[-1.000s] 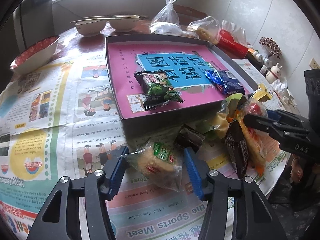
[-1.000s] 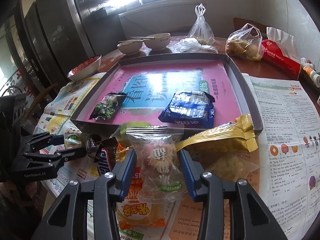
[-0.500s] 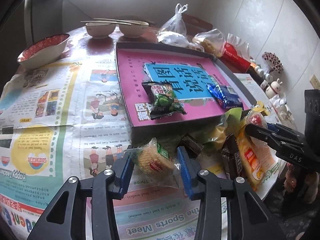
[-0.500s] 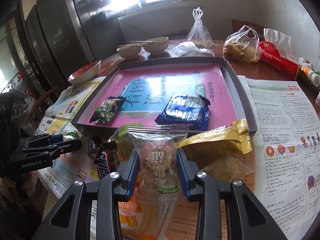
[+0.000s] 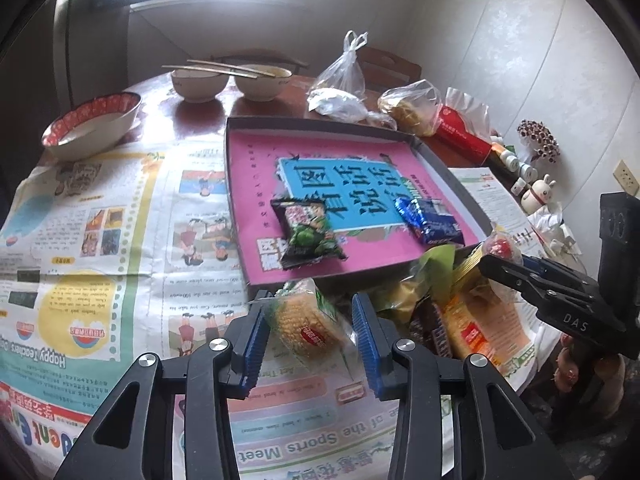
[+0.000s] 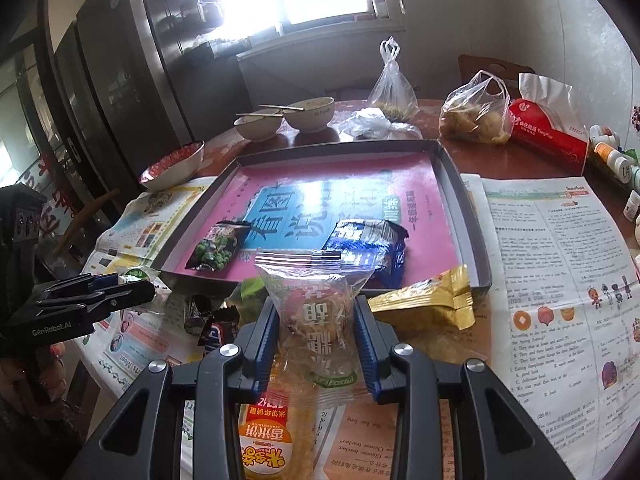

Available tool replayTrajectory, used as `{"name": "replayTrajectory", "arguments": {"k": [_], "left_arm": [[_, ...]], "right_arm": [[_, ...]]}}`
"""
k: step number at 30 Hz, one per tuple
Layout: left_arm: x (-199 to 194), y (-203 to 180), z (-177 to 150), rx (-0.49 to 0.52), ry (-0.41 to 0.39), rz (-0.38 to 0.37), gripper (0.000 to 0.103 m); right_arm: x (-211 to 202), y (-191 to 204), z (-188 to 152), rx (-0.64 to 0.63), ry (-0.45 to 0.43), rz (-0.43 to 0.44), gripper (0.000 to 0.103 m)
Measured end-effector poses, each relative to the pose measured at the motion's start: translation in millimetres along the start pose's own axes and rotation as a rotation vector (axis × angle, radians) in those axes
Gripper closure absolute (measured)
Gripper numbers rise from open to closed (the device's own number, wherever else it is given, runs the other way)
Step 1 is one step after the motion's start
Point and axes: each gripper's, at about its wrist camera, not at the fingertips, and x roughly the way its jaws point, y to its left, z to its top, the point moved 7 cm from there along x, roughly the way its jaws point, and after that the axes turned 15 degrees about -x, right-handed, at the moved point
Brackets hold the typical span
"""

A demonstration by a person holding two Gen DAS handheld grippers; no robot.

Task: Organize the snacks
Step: 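Grasp the green-labelled round pastry with the left gripper while the right grasps the clear pastry bag, then lift both held pastries and carry them over the pink tray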

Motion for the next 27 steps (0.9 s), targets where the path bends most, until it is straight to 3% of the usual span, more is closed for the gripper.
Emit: {"name": "replayTrajectory", "arguments": {"k": [27], "left_arm": [[14, -27, 26, 0.014, 0.014, -0.011, 0.062]], "right_arm": [[-2, -26, 19, 0.033, -0.019, 0.001, 0.066]]}}
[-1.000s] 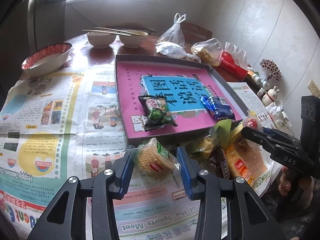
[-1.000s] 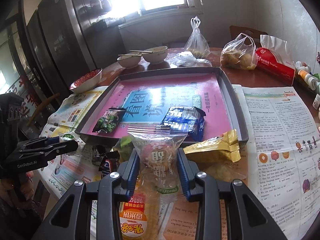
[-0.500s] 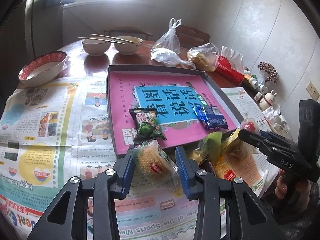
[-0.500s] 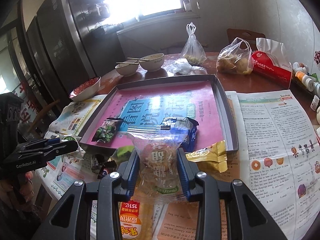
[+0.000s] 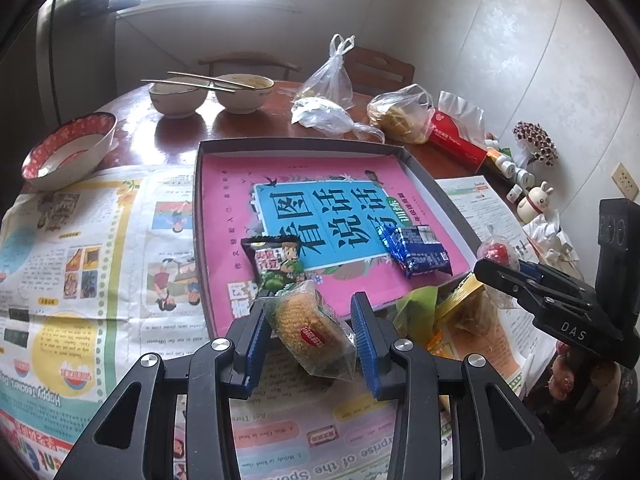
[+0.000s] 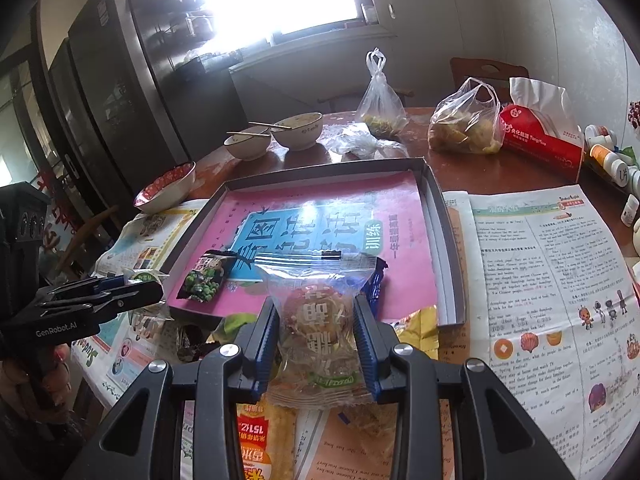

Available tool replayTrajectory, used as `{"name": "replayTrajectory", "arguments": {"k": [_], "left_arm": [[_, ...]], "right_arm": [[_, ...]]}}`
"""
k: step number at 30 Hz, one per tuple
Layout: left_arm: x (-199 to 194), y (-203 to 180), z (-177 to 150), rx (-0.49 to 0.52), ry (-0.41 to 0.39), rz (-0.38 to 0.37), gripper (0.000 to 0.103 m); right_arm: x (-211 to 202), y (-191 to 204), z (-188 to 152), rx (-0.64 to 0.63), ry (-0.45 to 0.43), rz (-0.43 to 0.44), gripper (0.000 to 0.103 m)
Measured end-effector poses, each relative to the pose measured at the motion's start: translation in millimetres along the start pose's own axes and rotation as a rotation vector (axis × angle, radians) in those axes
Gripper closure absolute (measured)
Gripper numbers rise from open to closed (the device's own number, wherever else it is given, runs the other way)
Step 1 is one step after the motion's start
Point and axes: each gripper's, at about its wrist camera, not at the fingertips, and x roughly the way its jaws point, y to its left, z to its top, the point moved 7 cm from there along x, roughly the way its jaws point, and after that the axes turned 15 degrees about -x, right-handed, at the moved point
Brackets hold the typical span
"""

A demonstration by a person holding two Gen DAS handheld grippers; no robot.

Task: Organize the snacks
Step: 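Lift both held pastries and carry them over the pink tray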

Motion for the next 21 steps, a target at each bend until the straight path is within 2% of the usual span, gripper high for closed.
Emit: {"name": "replayTrajectory", "arguments": {"k": [21], "left_arm": [[32, -17, 18, 0.013, 0.051, -0.029, 0.062]], "right_arm": [[12, -18, 16, 0.022, 0.016, -0.014, 0.066]]}}
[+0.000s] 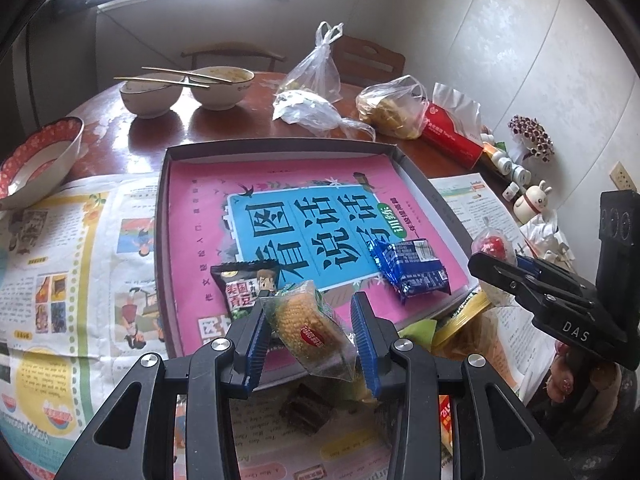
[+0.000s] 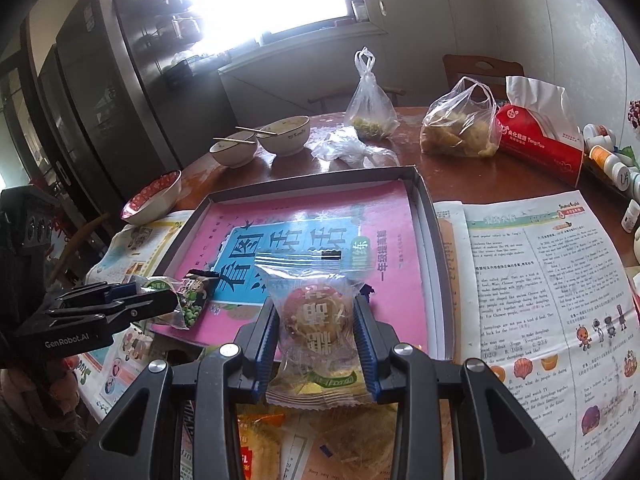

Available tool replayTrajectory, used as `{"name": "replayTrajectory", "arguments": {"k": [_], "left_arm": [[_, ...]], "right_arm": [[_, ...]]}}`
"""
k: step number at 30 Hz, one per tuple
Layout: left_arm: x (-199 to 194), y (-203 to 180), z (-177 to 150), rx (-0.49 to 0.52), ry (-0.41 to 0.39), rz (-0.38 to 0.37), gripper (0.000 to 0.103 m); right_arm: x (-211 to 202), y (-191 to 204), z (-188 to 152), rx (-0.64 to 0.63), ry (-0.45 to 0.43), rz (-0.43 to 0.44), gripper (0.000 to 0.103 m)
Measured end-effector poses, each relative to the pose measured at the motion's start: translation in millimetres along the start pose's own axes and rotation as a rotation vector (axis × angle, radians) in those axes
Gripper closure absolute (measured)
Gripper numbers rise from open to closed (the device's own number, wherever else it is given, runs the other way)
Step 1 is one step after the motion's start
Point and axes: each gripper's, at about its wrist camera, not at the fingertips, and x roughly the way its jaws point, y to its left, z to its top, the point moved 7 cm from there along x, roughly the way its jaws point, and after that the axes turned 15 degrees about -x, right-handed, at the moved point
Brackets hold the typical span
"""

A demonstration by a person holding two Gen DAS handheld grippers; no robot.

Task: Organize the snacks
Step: 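Lift both held pastries and carry them over the pink tray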

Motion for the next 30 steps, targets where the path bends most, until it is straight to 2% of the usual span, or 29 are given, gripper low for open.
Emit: {"name": "replayTrajectory", "arguments": {"k": [17, 30], "left_arm": [[29, -15, 8, 0.024, 0.045, -0.009, 0.062], [43, -21, 7, 0.034, 0.065, -0.004, 0.062]], "right_arm": [[10, -23, 11, 0.039, 0.003, -0.026, 0.066], [28, -42, 0, 0.07, 0.062, -0.054, 0.066]]}}
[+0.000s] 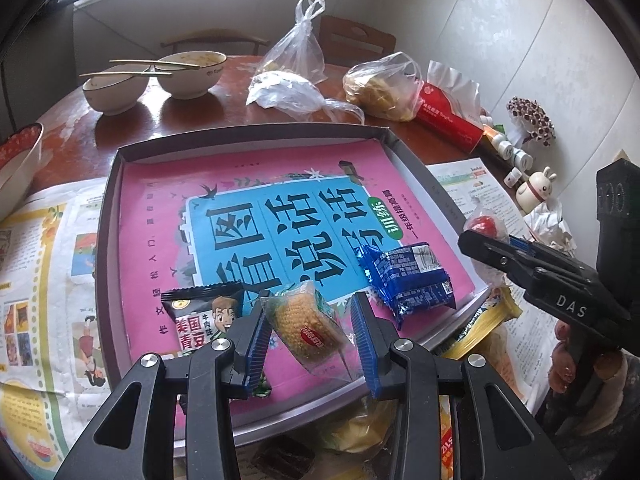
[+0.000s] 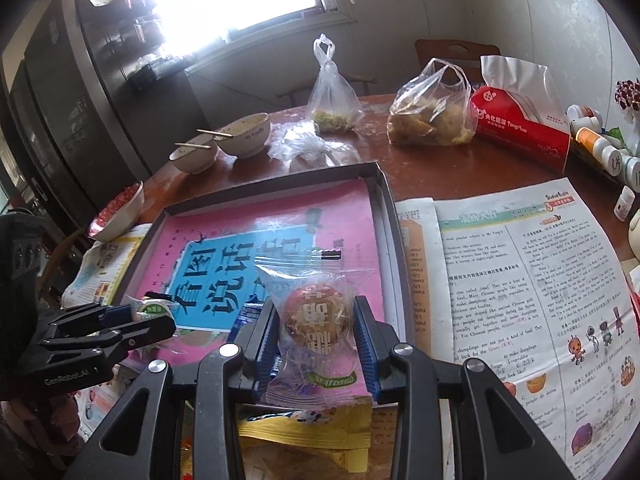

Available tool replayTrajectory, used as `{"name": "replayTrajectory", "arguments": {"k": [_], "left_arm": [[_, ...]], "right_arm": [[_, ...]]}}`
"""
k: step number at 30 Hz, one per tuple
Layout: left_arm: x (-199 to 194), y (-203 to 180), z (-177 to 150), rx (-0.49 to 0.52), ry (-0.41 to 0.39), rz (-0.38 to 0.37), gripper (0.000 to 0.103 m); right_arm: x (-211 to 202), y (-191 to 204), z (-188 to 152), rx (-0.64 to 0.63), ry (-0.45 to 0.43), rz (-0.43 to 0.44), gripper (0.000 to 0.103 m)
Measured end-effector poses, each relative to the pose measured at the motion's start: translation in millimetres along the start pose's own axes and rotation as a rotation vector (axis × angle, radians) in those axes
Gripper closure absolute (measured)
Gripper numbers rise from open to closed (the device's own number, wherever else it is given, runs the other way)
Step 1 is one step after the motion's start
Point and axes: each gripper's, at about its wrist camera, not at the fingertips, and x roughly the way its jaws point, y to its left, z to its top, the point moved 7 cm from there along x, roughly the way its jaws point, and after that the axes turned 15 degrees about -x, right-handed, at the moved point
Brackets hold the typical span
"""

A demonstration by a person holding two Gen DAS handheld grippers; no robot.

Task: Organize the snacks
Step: 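Lift both held pastries and carry them over the pink tray, then lower both pastries into the tray beside the pea bag and open both grippers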

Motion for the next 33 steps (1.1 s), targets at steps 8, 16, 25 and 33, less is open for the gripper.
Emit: {"name": "replayTrajectory", "arguments": {"k": [8, 16, 25, 33], "left_arm": [[5, -2, -1, 0.003, 0.009, 0.002, 0.062], [7, -1, -2, 0.003, 0.012, 0.009, 0.062], [10, -1, -4, 0.008, 0.023, 0.015, 0.062], [12, -1, -7, 0.016, 0.033, 0.027, 0.062]], "right_arm": [[8, -8, -6, 0.017, 0.034, -0.011, 0.066], [11, -11, -9, 0.032, 0.049, -0.019, 0.066], [11, -11, -10, 0.041, 0.052, -0.012, 0.066], [12, -13, -14, 0.057, 0.063, -0.001, 0.066]]}}
